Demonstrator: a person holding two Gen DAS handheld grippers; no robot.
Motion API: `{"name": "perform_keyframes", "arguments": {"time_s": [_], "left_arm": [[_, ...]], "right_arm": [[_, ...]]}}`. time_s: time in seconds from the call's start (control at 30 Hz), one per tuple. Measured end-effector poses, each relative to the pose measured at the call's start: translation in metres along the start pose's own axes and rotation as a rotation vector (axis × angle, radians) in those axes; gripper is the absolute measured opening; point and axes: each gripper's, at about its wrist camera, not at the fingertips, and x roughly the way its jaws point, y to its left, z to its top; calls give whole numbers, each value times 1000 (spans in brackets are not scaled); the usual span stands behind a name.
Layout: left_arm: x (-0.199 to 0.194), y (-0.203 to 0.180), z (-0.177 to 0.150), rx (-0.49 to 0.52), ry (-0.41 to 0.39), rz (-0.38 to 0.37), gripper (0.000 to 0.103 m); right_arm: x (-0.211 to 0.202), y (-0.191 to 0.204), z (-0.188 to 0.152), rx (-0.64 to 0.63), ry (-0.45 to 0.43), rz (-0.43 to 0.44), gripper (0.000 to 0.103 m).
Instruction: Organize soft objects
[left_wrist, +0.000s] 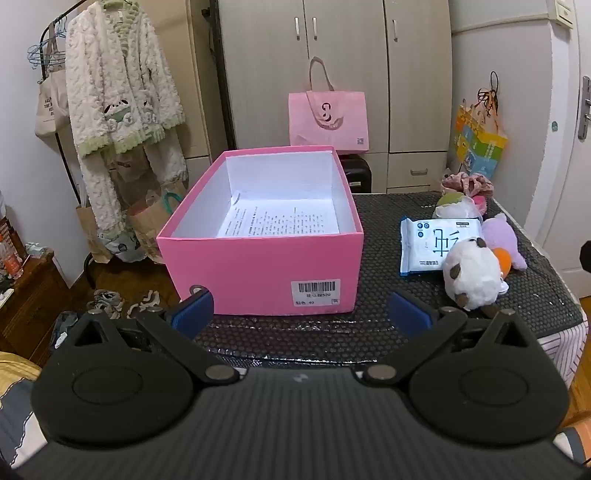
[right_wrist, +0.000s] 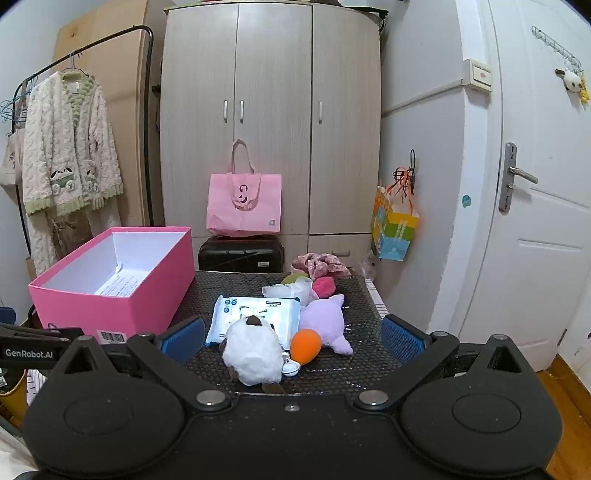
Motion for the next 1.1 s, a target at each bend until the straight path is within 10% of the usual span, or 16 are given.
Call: {"name": "perform_keyframes", "arguments": {"time_s": [1.1], "left_arm": [[4,-4,-5,22,42,-25,103]], "right_arm": [[0,-1,-5,-12,10,-3,103]]}}
